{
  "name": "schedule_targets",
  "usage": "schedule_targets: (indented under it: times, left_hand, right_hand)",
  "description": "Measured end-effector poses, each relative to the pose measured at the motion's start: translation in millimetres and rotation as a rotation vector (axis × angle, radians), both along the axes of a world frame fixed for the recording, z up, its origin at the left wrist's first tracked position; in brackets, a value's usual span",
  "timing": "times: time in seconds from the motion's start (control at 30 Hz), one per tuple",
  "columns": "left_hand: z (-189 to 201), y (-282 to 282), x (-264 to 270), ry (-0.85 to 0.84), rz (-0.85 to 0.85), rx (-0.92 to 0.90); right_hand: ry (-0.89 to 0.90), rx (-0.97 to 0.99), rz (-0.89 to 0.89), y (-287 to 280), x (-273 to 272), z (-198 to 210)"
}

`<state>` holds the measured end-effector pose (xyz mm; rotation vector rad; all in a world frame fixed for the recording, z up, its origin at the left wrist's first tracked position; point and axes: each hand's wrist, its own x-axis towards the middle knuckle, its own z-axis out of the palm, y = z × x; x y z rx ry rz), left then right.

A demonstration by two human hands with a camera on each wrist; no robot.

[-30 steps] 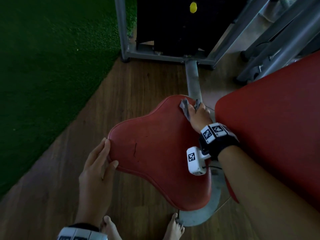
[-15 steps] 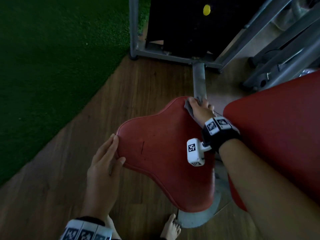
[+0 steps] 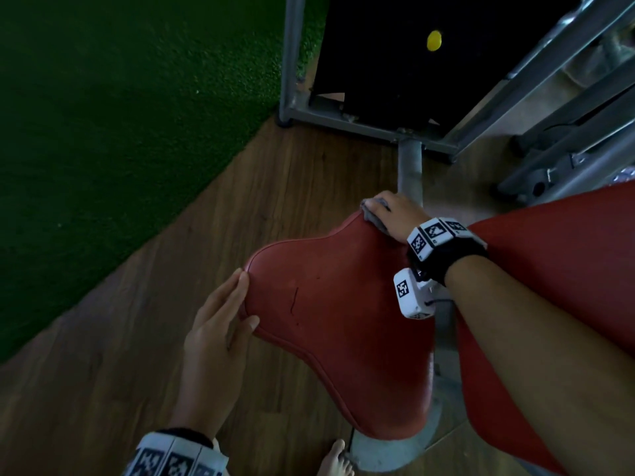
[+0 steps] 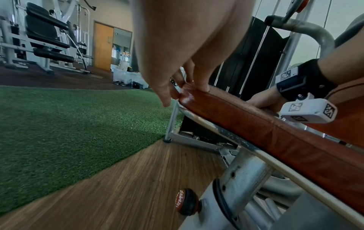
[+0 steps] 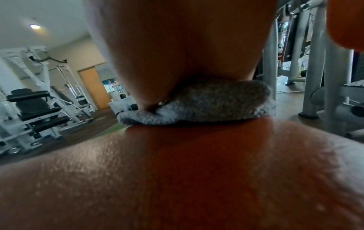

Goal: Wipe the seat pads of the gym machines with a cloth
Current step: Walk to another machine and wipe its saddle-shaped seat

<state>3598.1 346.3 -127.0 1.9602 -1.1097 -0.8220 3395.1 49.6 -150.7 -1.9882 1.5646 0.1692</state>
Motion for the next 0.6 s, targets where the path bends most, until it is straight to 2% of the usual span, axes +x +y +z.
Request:
schedule_targets:
  times: [0.1,0.23,0.5,0.6]
  left_hand:
    - [-1.7,-0.3,-0.7,0.003,0.008,-0.012]
    - [-4.4,1.1,-1.0,0.005,0.02,-0.021]
    - [-3.8,0.8,2.6,-0.009,0.001,-0.033]
    - [-3.9,0.7,2.2,-0.007,-0.003,-0.038]
  right_hand:
    - [0.076,-0.026,0.062,-0.4,10.2,-1.9]
    - [0.042,-0.041,0.218,6.2,10.5,-7.2]
    - [0.051,0.029,0.136,-13.7,5.1,2.4]
    - [0.094,0.038,0.238,-1.1,17.8,3.8]
